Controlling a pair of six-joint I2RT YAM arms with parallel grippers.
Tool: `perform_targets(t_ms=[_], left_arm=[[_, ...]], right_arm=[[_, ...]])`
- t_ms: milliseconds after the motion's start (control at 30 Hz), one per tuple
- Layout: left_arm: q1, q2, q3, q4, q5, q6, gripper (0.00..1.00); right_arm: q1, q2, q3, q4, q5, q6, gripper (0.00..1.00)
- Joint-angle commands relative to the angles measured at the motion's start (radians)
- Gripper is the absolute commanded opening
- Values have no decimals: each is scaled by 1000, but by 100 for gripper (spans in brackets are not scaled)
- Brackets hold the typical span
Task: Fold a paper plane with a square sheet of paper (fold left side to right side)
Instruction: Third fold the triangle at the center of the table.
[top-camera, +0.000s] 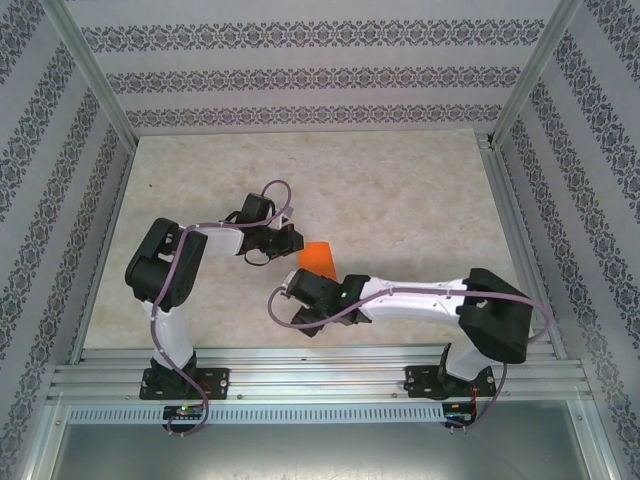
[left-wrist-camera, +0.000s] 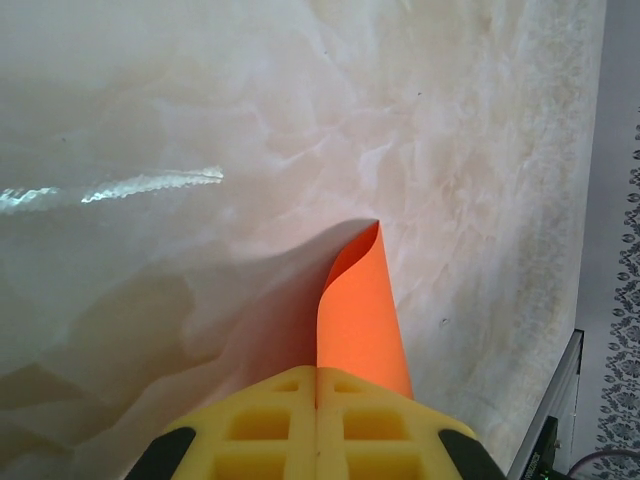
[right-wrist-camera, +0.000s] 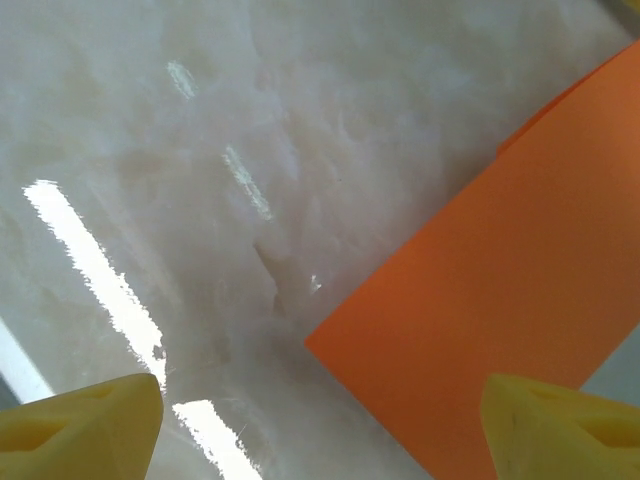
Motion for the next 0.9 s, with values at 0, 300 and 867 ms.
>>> perform_targets(t_ms=[0,300,867], left_arm=[[10,11,30,-11,21,-7,0],[10,18,49,-28,22,-3,0],[11,14,69,-73,19,28,0]], right_arm=[[11,58,65,4,99,-61,83],[13,160,114,-47,135,-107,79],[-23,76,92,-76,68,-100,0]])
